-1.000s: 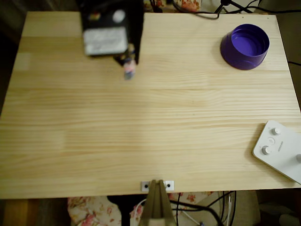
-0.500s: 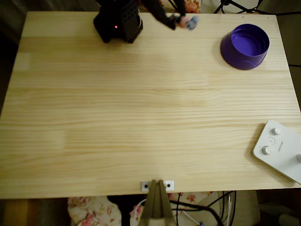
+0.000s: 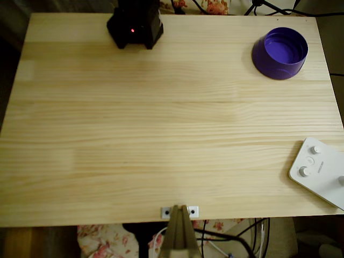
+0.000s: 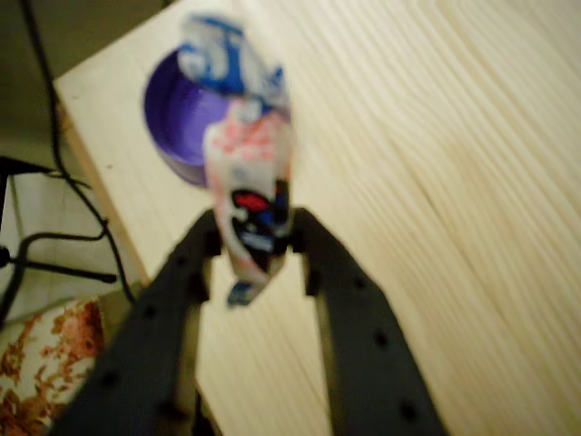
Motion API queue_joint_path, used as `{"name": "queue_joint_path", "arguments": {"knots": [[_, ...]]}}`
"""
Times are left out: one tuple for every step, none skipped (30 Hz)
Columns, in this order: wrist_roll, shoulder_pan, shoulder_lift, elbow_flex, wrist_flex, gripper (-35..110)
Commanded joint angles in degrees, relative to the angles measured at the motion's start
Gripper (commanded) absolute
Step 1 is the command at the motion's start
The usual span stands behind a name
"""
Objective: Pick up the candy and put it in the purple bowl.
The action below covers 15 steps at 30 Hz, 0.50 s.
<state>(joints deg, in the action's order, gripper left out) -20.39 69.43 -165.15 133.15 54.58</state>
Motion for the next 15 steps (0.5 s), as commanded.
{"name": "queue_joint_path", "arguments": {"knots": [[0.18, 3.34, 1.67, -0.88, -5.01, 5], [0.26, 3.78, 2.81, -0.79, -5.98, 5], [0.26, 3.96, 4.04, -0.79, -7.03, 5], [0.26, 4.31, 5.45, -0.79, -8.17, 5], [0.35, 4.57, 7.03, -0.79, -9.49, 5], [0.62, 4.92, 8.88, -0.79, -10.9, 5], [0.79, 5.19, 10.46, -0.88, -12.22, 5], [0.97, 5.62, 11.87, -0.97, -13.54, 5], [1.23, 6.06, 13.27, -1.23, -14.85, 5], [1.76, 6.5, 14.59, -1.41, -16.17, 5], [2.37, 6.86, 16.0, -1.49, -17.75, 5], [2.81, 7.03, 17.49, -1.58, -19.6, 5], [3.34, 7.03, 18.81, -1.85, -21.45, 5], [3.96, 7.03, 20.13, -2.2, -23.29, 5], [4.57, 7.03, 21.36, -2.72, -24.79, 5]]}}
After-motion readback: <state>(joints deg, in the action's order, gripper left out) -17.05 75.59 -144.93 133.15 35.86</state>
